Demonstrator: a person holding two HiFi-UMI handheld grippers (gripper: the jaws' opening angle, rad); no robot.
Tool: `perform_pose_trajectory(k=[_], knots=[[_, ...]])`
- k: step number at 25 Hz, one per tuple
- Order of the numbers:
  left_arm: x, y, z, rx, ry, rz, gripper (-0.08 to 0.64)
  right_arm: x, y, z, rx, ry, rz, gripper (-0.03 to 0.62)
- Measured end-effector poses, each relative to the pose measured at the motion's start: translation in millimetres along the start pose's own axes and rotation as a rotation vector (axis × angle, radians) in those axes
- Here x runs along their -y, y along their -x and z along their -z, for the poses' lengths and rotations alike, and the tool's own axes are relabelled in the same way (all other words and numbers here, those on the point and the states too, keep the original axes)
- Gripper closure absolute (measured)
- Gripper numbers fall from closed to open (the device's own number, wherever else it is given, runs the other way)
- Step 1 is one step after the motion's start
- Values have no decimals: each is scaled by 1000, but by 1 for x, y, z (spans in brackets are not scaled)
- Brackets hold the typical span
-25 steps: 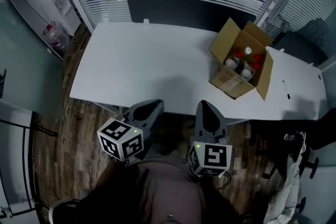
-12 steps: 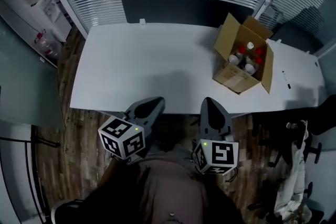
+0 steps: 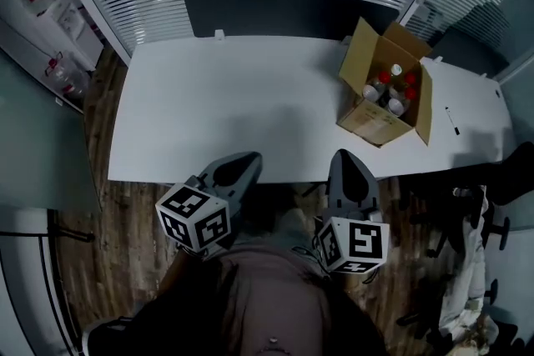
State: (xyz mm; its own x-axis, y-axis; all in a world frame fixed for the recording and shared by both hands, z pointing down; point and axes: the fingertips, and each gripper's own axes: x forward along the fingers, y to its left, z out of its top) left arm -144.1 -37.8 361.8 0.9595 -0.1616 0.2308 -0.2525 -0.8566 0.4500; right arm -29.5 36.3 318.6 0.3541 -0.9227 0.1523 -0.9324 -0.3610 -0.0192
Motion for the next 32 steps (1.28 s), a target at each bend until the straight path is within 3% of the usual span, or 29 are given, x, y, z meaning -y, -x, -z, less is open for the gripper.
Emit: perform_pose_trajectory(k=[23,32], knots=[[-4,-148,-37,-20,-16,12,552,131,-91,-6,-21,21,50,568],[-3,-193,-45,-20,-10,-2,552,179,-122,-1,-73,120,77,568]])
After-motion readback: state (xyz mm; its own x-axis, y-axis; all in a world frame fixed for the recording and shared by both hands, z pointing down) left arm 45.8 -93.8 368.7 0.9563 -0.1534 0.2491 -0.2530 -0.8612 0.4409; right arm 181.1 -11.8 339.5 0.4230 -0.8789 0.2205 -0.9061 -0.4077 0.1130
